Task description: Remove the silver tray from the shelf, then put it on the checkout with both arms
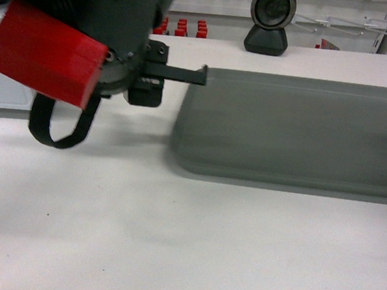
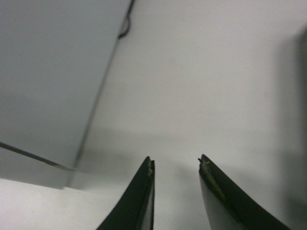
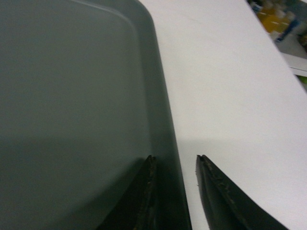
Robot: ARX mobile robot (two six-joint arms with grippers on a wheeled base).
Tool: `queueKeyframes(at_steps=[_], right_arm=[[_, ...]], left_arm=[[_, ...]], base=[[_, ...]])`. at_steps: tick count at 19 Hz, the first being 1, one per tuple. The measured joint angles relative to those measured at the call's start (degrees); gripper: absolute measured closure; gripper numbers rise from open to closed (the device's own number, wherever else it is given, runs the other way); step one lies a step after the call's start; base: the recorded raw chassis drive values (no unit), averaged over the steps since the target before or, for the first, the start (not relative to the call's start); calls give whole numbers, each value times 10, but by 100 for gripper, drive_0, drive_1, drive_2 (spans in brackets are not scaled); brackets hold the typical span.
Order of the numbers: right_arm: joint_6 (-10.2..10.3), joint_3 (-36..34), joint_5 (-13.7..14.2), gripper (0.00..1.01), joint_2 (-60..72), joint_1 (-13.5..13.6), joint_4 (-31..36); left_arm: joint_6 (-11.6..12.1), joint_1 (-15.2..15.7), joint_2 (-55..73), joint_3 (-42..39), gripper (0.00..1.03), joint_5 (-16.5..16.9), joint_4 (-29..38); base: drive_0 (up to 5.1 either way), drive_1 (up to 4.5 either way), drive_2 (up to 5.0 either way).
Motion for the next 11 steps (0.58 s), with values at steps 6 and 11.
queueKeyframes(at_steps=[6, 11], right_arm=[[-8, 17, -18, 9, -2, 3, 24], [-11, 19, -35, 3, -3, 12, 26]], left_arm=[[0, -6, -9, 0, 6, -3, 5], [0, -5, -16, 0, 5, -3, 9]], base=[[0, 0, 0], [0, 0, 0]])
